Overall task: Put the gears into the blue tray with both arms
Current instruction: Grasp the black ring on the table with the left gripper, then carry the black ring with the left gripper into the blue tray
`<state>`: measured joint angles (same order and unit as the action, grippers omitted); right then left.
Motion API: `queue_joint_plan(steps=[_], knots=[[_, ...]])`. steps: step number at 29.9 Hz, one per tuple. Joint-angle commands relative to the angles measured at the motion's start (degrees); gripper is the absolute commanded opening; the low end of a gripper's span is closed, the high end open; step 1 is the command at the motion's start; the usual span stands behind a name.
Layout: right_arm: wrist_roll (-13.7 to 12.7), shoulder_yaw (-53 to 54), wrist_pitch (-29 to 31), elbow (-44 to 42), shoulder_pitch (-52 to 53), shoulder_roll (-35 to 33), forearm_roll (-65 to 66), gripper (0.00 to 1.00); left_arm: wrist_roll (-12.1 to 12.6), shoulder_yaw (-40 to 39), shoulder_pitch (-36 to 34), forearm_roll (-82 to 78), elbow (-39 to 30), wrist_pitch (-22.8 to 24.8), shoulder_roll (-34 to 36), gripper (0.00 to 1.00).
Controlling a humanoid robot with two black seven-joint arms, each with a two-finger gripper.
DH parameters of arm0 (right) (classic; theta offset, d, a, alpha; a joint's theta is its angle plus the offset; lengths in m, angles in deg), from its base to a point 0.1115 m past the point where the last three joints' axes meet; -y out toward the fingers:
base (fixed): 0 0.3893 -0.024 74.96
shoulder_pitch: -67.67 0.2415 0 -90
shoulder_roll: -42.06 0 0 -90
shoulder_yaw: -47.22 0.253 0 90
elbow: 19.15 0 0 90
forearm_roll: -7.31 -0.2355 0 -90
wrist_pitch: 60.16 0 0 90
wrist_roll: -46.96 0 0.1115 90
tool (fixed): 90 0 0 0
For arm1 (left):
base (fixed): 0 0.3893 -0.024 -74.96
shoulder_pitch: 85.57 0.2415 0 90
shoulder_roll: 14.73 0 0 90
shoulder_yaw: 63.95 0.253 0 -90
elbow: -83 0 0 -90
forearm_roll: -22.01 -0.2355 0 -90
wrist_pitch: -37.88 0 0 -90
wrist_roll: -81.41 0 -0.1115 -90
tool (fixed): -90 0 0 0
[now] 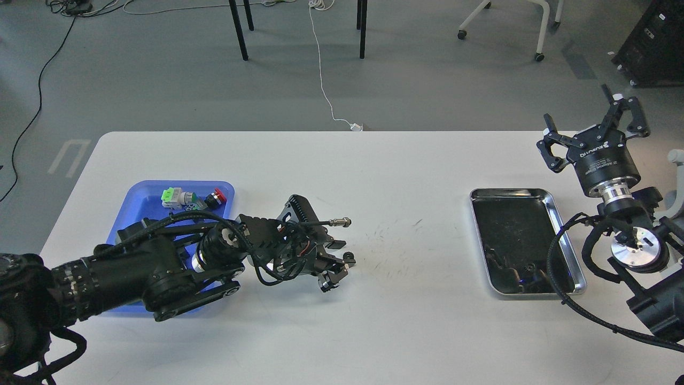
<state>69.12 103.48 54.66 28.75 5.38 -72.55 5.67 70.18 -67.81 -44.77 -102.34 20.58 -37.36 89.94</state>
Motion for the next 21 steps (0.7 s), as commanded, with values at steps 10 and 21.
queue_joint_plan(steps=[10, 21], knots=[[0.0, 0.43, -0.03, 0.26, 0.07, 0.0, 0.05, 0.99, 0.15, -0.62, 0.68, 0.25, -0.51, 0.01, 0.27, 0.09], [0.0, 0.43, -0.12, 0.26, 0.07, -0.09, 0.05, 0.99, -0.64, -9.15, 0.15, 11.74, -14.22, -0.52, 23.61, 0.1]])
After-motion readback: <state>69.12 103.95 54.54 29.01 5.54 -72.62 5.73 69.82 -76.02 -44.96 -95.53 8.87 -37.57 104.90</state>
